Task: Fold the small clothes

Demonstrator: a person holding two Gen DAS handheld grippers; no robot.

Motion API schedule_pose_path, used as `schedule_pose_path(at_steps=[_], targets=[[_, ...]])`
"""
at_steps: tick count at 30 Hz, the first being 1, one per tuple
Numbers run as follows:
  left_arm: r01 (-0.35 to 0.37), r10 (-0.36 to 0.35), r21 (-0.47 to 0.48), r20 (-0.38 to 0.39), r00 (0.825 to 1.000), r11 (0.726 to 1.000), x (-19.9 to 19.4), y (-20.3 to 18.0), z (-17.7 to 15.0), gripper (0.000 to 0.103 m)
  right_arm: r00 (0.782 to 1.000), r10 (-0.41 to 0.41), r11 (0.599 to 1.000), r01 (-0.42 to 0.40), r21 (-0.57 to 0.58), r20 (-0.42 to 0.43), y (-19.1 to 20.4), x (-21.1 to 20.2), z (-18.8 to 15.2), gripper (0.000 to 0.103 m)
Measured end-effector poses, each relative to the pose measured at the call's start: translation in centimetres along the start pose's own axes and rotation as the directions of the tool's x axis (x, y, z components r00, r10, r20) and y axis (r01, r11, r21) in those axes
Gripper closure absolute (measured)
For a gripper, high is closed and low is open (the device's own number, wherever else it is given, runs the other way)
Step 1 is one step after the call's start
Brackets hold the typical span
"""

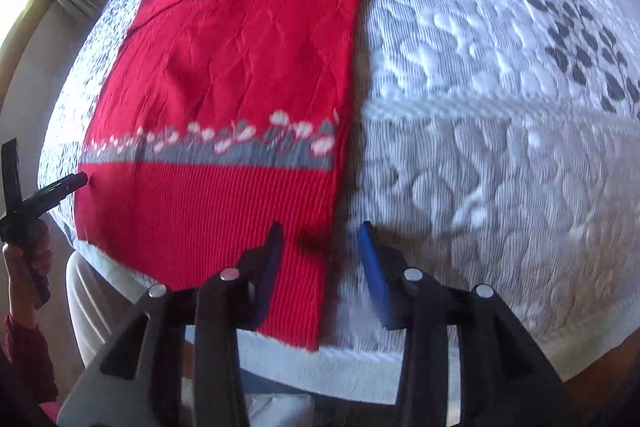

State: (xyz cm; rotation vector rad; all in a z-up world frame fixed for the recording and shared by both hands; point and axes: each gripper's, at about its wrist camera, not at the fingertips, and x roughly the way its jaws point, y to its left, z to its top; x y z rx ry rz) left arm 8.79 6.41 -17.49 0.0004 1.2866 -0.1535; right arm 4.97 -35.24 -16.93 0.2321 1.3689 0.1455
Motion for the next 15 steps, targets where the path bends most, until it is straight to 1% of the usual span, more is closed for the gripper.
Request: schedule_pose_path(at_steps=[3, 4, 5, 6, 7, 8, 9, 10, 11, 12, 13, 14, 15], targets=[[0.012, -0.012, 0.016, -0.016, 1.0, 1.0, -0.3, -0.2, -1.6, 0.017, 1.0, 0.012, 1.0, -0.011, 0.01, -0.011, -0.3, 0.1, -1.4, 0.063], [0.012, -0.012, 0.024, -0.018, 1.0, 1.0, -0.5, -0.3, -2.1, 0.018, 1.0, 0.013, 1.0, -0.013, 0.013, -0.012, -0.3, 0.2, -1.8, 0.063], [0.01, -0.009, 0.029, -0.018, 1.0, 1.0, -0.6, -0.5, -2.6, 0.024, 1.0, 0.016, 1.0, -0.016, 0.016, -0.012, -0.4, 0.1, -2.2, 0.063], [0.012, -0.011, 0.033, -0.02, 1.0, 0.999, -0.7, -0.6, -3.1, 0.027, 1.0, 0.019, 1.0, -0.019, 0.017, -0.013, -0.5, 0.1, -2.5, 0.063], [0.016, -0.015, 0.034, -0.022, 1.0, 0.999, -0.8, -0.7, -3.4, 0.033, 1.0, 0.022, 1.0, -0.022, 0.015, -0.015, -0.4, 0.2, -2.7, 0.062], [0.021, -0.021, 0.048, 0.003, 1.0, 0.999, -0.9, -0.7, -3.6, 0.042, 1.0, 0.023, 1.0, -0.023, 0.01, -0.015, -0.3, 0.2, -3.0, 0.062], [0.031, -0.031, 0.042, 0.002, 1.0, 0.999, -1.0, -0.6, -3.9, 0.046, 1.0, 0.024, 1.0, -0.024, 0.003, -0.014, -0.1, 0.2, -3.2, 0.062], [0.035, -0.035, 0.038, 0.003, 0.999, 0.999, -1.1, -0.6, -4.0, 0.053, 0.999, 0.03, 1.0, -0.03, -0.005, -0.015, 0.1, 0.3, -3.3, 0.065], [0.041, -0.041, 0.031, 0.005, 0.999, 0.999, -1.2, -0.5, -4.1, 0.063, 0.999, 0.04, 0.999, -0.04, -0.007, -0.018, 0.0, 0.2, -3.5, 0.071], [0.053, -0.053, 0.025, 0.003, 0.999, 0.998, -1.3, -0.3, -4.1, 0.069, 0.998, 0.055, 0.998, -0.055, -0.005, -0.022, 0.1, 0.3, -3.6, 0.077], [0.076, -0.075, 0.011, -0.002, 0.997, 0.997, -1.3, -0.2, -4.2, 0.08, 0.997, 0.068, 0.998, -0.068, 0.001, -0.025, 0.2, 0.4, -3.5, 0.087], [0.095, -0.095, -0.006, -0.006, 0.995, 0.995, -1.4, 0.1, -4.4, 0.085, 0.996, 0.081, 0.997, -0.081, 0.009, -0.025, 0.2, 0.4, -3.6, 0.093], [0.113, -0.113, -0.028, -0.006, 0.994, 0.993, -1.4, 0.3, -4.4, 0.089, 0.996, 0.084, 0.996, -0.084, 0.01, -0.022, 0.2, 0.4, -3.5, 0.096]])
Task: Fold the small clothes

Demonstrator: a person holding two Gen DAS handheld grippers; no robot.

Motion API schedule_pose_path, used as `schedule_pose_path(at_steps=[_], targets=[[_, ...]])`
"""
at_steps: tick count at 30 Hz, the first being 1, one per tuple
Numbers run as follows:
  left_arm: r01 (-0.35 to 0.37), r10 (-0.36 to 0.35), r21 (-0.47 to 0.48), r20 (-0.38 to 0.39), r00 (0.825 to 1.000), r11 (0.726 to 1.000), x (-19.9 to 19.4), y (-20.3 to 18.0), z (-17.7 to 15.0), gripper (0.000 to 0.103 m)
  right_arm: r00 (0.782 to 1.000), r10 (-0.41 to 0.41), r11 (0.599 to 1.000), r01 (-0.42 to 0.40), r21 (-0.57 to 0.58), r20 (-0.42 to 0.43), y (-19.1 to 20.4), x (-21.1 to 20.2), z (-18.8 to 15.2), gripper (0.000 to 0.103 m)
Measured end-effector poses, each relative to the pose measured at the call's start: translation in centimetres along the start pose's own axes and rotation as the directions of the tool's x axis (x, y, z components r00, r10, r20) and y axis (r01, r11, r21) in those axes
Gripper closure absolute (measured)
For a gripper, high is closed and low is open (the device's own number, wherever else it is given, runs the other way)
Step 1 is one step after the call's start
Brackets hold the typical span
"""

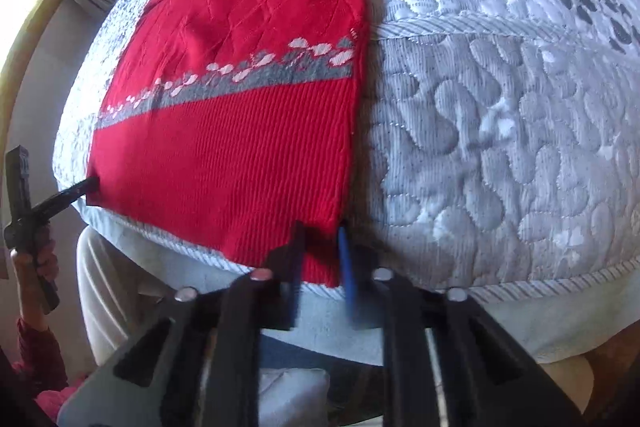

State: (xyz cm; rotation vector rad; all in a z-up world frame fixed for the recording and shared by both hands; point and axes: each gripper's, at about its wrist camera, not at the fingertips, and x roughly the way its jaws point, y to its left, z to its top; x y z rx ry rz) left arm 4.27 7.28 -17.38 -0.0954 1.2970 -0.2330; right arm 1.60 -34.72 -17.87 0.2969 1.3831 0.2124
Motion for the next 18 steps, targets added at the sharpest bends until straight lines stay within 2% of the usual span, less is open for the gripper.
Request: schedule_pose_path(at_steps=[1, 5, 10, 14, 18], targets=[[0.028, -0.028, -0.017, -0.003, 1.0, 0.999, -0.1, 0.2, 0.0, 0.095, 1.0, 0.007, 1.0, -0.007, 0.002, 0.003, -0.1, -0.2, 0.0, 0.098], [0.092, -0.091, -0.083, 0.018, 0.996, 0.992, -1.2, 1.4, 0.0, 0.095, 0.995, 0.1, 0.994, -0.101, 0.036, 0.03, -0.3, -1.5, 0.3, 0.099], [0.143, -0.135, -0.099, 0.087, 0.987, 0.985, -3.9, 2.3, 1.3, 0.096, 0.982, 0.175, 0.983, -0.179, 0.036, 0.075, 0.0, -4.0, 2.3, 0.099], [0.156, -0.141, -0.109, 0.137, 0.981, 0.982, -5.3, 2.6, 3.6, 0.096, 0.981, 0.163, 0.986, -0.166, 0.027, 0.103, 0.0, -5.5, 4.9, 0.099], [0.169, -0.145, -0.139, 0.166, 0.975, 0.976, -5.0, 2.5, 7.2, 0.096, 0.981, 0.149, 0.987, -0.156, 0.046, 0.121, -0.2, -6.2, 8.6, 0.099]])
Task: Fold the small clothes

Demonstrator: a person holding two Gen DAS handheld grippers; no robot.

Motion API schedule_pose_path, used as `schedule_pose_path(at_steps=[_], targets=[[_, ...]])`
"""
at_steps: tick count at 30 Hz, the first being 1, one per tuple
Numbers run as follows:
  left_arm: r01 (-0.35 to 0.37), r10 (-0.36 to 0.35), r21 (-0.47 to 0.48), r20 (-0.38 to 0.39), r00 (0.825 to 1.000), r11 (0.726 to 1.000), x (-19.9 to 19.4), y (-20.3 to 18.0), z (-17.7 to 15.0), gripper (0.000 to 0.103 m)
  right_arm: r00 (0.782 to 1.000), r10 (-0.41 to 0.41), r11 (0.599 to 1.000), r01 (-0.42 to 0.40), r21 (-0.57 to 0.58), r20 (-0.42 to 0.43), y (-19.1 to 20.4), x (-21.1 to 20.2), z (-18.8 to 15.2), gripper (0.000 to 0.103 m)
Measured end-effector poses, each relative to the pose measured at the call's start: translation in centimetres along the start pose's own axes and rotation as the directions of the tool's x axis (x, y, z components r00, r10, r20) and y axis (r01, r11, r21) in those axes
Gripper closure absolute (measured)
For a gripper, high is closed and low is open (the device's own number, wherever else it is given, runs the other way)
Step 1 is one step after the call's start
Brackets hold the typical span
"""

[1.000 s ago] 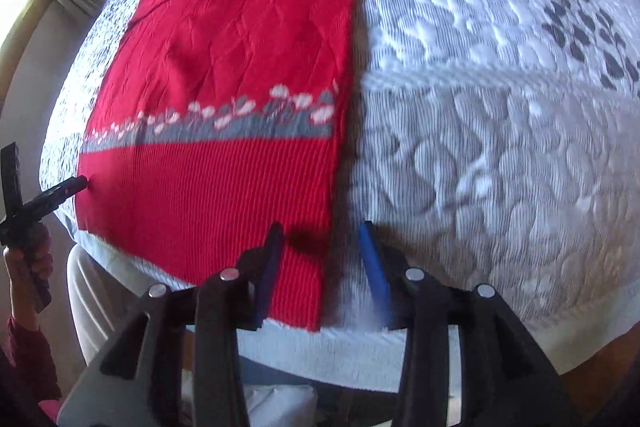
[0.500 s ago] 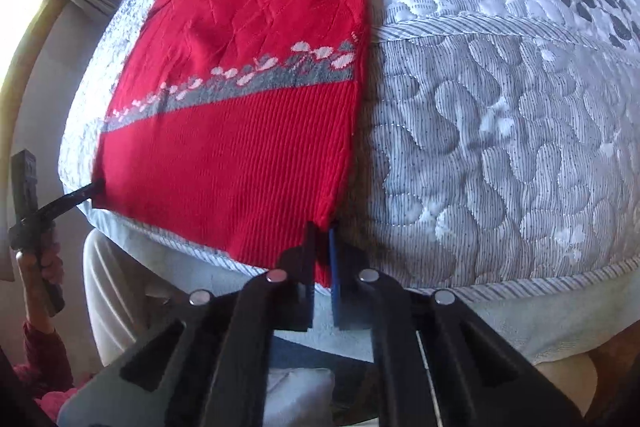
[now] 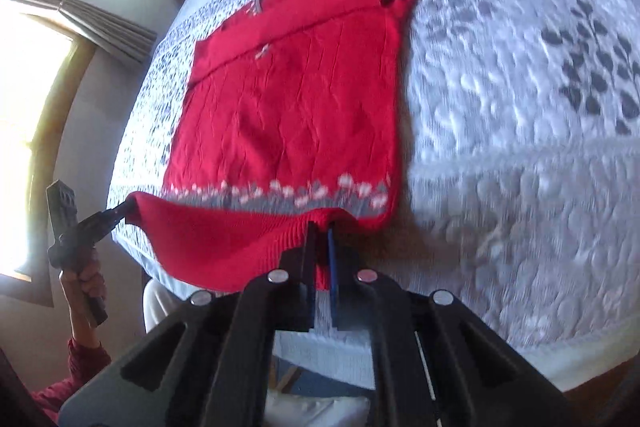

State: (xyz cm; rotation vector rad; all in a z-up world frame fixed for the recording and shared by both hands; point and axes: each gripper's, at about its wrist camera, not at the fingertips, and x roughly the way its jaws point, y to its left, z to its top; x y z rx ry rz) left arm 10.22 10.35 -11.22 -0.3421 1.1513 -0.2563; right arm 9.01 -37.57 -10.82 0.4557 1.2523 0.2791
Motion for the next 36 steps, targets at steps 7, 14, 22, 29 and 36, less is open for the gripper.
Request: schedule_pose_path(at_steps=[7, 14, 22, 29, 36], targets=[[-0.031, 0.031, -0.026, -0.006, 0.999, 0.999, 4.5, -0.9, 5.4, 0.095, 1.0, -0.01, 0.997, 0.011, 0.076, -0.018, -2.0, 2.5, 6.6, 0.099], [-0.104, 0.101, -0.045, -0.063, 0.993, 0.994, 10.3, -0.2, 9.2, 0.089, 0.997, -0.027, 0.988, 0.037, 0.152, -0.067, -3.8, 6.5, 11.4, 0.098], [-0.142, 0.142, 0.021, 0.03, 0.989, 0.99, 8.1, 0.6, 12.2, 0.041, 0.994, -0.106, 0.991, 0.108, 0.082, -0.029, -4.2, 5.7, 13.3, 0.09], [-0.184, 0.168, 0.244, 0.088, 0.982, 0.952, 7.3, -0.9, 12.6, 0.041, 0.998, -0.055, 0.994, 0.054, -0.093, -0.004, -1.8, 4.8, 13.2, 0.071], [-0.203, 0.18, 0.414, 0.094, 0.979, 0.887, 10.1, -3.7, 12.1, 0.041, 0.995, -0.091, 0.981, 0.083, -0.175, -0.039, -0.7, 7.3, 13.1, 0.068]])
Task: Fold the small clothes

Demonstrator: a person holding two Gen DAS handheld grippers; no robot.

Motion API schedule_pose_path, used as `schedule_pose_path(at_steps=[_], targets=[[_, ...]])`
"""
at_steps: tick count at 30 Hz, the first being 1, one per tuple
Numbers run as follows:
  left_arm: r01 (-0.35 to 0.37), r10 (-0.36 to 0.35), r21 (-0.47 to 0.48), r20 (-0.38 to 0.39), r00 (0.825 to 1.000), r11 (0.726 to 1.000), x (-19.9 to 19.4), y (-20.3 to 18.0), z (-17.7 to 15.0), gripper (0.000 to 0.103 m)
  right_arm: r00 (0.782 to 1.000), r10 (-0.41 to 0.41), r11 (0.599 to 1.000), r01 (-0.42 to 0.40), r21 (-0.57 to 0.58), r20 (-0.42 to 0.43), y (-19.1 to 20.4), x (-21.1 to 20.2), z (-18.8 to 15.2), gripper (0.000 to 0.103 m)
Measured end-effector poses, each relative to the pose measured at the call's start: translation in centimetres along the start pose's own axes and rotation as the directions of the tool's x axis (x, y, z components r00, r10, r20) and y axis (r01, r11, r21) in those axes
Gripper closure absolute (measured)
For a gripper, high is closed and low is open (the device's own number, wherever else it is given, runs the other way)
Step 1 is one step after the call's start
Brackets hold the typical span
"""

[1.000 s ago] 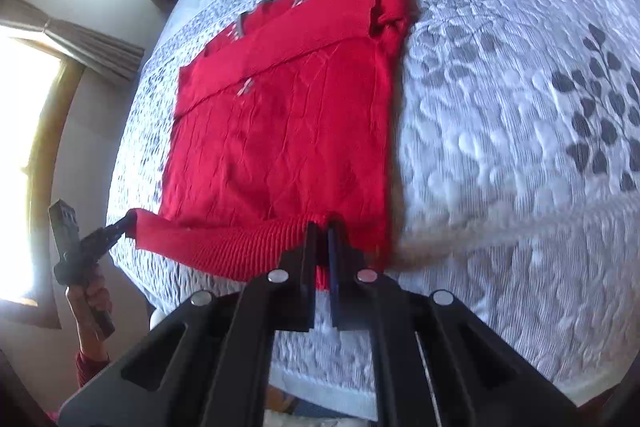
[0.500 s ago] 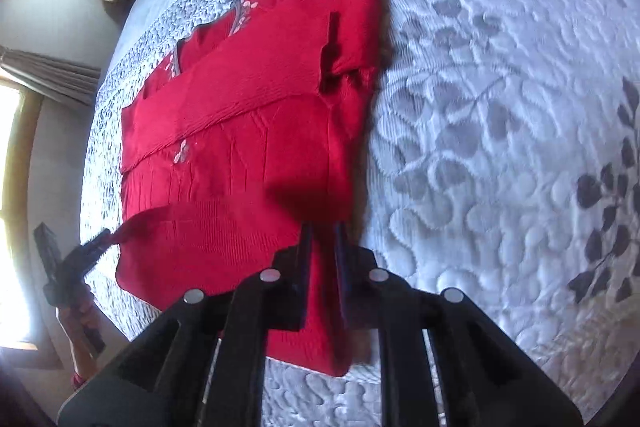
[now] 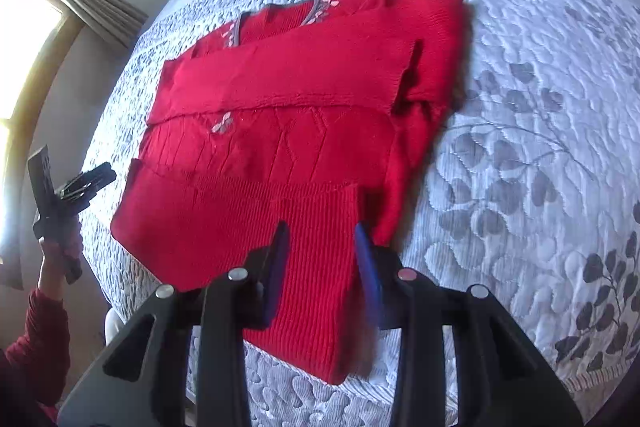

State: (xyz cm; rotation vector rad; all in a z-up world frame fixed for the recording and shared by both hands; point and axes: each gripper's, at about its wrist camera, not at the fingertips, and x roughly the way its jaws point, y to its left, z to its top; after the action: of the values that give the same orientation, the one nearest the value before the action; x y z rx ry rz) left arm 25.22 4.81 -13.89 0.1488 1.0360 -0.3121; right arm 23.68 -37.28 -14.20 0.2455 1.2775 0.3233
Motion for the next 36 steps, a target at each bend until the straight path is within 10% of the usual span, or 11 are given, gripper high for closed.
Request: schedule_pose_path(at_steps=[15, 20, 29, 36], targets=[[0.029, -0.027, 0.104, -0.026, 0.999, 0.994, 2.9, -1.8, -0.1, 0.041, 1.0, -0.019, 0.998, 0.019, -0.056, -0.011, 0.4, 2.6, 0.0, 0.054], [0.126, -0.124, 0.071, -0.042, 0.991, 0.989, 3.8, -1.0, 0.0, 0.072, 1.0, -0.016, 0.998, 0.016, -0.065, -0.012, 0.4, 3.2, -0.2, 0.054], [0.147, -0.145, 0.051, -0.046, 0.988, 0.988, 4.3, -0.3, 0.0, 0.097, 1.0, 0.003, 0.998, -0.003, -0.07, -0.003, 0.0, 2.9, -0.4, 0.054], [0.166, -0.166, 0.032, 0.012, 0.986, 0.986, 2.6, -0.1, -0.1, 0.099, 0.999, -0.043, 0.991, 0.041, -0.124, -0.011, 0.6, 3.2, -0.6, 0.054]])
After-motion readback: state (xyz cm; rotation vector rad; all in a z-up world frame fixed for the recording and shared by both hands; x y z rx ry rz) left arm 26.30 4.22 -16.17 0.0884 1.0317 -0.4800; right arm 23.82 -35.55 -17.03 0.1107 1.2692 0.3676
